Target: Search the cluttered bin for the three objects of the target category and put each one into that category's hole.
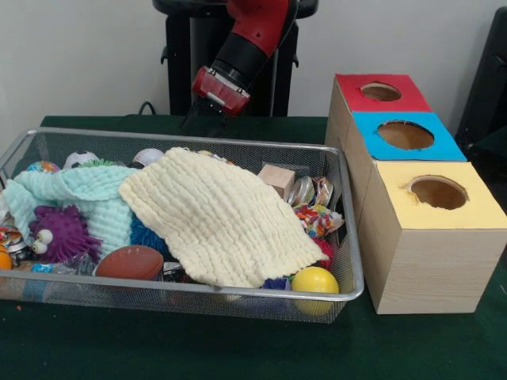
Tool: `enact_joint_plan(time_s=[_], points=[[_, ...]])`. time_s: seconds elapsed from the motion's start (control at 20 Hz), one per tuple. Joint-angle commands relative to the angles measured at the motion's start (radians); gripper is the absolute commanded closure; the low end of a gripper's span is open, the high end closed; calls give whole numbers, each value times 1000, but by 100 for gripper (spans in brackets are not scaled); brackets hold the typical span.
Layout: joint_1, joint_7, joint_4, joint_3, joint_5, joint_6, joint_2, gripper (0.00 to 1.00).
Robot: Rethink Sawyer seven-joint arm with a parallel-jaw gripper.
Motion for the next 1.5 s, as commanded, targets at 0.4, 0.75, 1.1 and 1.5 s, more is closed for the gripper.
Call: enact_joint_plan(time_s=[0.4, 0.75, 1.1, 1.5], points=[[-65, 6, -30, 71, -238, 127, -69, 0], [-122, 69, -51, 162, -255, 138, -60, 0], [-154, 134, -68, 227, -165, 43, -3, 0], [-204, 187, -55, 254, -158, -280, 22, 0]])
